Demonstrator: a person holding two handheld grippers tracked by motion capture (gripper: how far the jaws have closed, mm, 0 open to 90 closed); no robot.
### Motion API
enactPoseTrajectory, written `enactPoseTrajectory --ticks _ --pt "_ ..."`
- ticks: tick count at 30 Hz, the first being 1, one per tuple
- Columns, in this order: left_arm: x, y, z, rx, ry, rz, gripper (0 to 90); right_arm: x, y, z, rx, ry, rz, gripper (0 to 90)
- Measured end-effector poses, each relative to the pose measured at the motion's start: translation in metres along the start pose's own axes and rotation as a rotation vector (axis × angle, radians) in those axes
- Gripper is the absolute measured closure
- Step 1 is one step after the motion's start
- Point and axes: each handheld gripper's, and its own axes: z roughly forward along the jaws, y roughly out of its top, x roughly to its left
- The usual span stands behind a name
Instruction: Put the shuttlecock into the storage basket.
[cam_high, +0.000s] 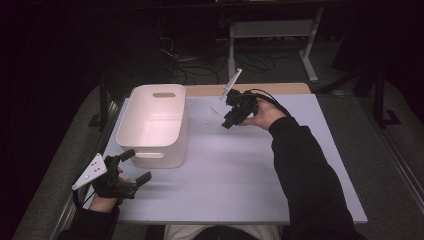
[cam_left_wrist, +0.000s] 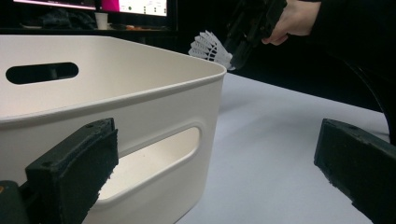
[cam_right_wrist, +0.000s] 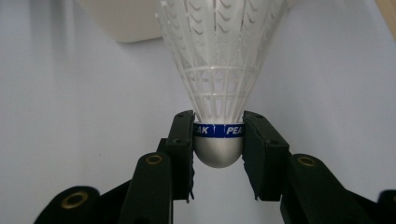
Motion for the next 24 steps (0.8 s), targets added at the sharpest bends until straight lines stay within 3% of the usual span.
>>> enactPoseTrajectory --ticks 16,24 --pt "0.000 0.000 0.000 0.000 -0.001 0.000 0.0 0.011 0.021 -0.018 -0.010 -0.007 -0.029 64.2" --pt "0.000 0.000 0.000 0.000 -0.001 0.000 0.0 0.018 0.034 -0.021 -0.025 -0.007 -0.066 64.1"
